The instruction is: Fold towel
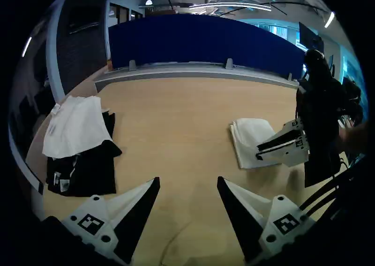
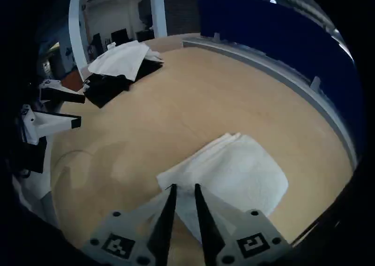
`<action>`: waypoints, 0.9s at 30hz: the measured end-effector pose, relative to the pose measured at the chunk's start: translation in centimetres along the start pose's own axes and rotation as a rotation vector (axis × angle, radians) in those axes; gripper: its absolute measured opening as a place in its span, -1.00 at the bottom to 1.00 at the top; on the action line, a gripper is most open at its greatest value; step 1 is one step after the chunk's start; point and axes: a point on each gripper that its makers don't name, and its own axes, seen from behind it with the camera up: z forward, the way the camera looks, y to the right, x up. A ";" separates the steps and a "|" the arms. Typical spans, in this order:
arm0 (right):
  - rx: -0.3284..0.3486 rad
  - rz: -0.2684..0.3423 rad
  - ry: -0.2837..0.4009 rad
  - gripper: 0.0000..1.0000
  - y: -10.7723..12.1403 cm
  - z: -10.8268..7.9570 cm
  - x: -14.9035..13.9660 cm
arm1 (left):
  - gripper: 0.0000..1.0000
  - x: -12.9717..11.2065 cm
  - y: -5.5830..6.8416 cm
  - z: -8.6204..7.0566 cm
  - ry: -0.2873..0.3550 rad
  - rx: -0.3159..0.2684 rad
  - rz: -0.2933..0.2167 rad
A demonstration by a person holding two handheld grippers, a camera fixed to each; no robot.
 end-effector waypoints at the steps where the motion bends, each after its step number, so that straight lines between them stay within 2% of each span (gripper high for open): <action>1: 0.005 0.000 0.002 0.16 -0.1 -0.2 0.0 | 0.81 0.0 0.0 0.0 0.000 0.000 0.000; 3: 0.006 0.000 0.007 0.43 0.0 -0.6 0.1 | 0.81 0.0 -0.1 0.0 0.001 0.000 -0.001; 6: -0.006 0.000 0.014 0.57 0.3 -1.1 0.1 | 0.81 0.0 -0.1 0.0 0.001 0.001 -0.002; 17: -0.037 0.023 0.013 0.60 1.5 -3.0 -1.3 | 0.81 0.0 0.0 0.1 0.003 0.002 -0.008; 27: -0.094 0.058 -0.022 0.60 3.4 -5.0 -4.8 | 0.81 0.1 0.3 0.3 0.004 0.002 -0.004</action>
